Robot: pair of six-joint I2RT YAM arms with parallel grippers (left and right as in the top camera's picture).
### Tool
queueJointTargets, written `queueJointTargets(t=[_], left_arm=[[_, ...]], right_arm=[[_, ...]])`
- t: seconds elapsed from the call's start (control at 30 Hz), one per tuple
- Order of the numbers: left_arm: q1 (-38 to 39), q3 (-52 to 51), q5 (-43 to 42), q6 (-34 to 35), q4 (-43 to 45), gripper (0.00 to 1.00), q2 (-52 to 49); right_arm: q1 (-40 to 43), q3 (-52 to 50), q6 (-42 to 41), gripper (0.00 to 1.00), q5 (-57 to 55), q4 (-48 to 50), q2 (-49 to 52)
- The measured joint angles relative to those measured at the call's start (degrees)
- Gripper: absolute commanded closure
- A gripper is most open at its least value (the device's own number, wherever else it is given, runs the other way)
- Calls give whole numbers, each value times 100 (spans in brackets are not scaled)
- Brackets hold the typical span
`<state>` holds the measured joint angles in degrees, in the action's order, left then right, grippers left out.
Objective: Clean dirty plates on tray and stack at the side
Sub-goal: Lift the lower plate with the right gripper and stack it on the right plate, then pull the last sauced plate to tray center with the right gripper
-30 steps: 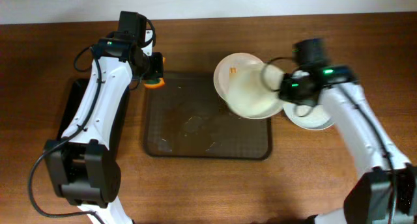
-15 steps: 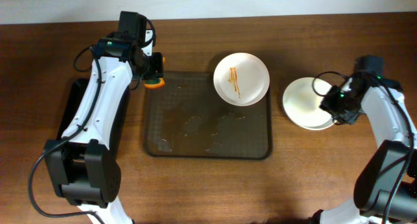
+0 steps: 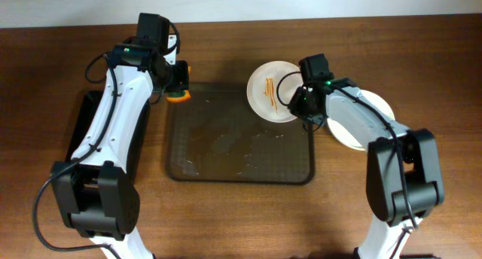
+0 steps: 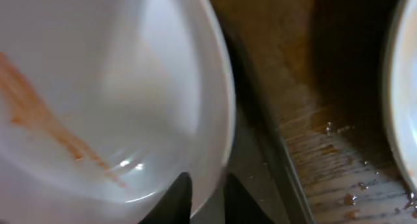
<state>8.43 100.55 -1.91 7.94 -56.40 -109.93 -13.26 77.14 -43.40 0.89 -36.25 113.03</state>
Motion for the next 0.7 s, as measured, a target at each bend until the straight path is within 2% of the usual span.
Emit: queueJointTargets(t=[0.03,0.2,0.27,0.33,0.4,0.5,0.63,0.7], left_arm=[[0,0,0,0,0,100,0],[0,0,0,0,0,100,0],[0,0,0,0,-2,100,0],[0,0,0,0,0,100,0],[0,0,0,0,0,100,0],[0,0,0,0,0,100,0],[0,-4,0,0,-2,100,0],[0,-4,0,0,-2,100,0]], right_arm=[[-15,0,-22,96,-4,-125,162],[-457,55,-74,96,175,-697,199],[-887,63,-35,81,221,-933,188],[-1121,63,295,60,498,-1075,179],[-1132,83,822,55,638,-1005,179],[-997,160,1733,47,645,-302,179],[-966,177,2640,47,472,424,179],[-966,184,2824,52,337,695,234]])
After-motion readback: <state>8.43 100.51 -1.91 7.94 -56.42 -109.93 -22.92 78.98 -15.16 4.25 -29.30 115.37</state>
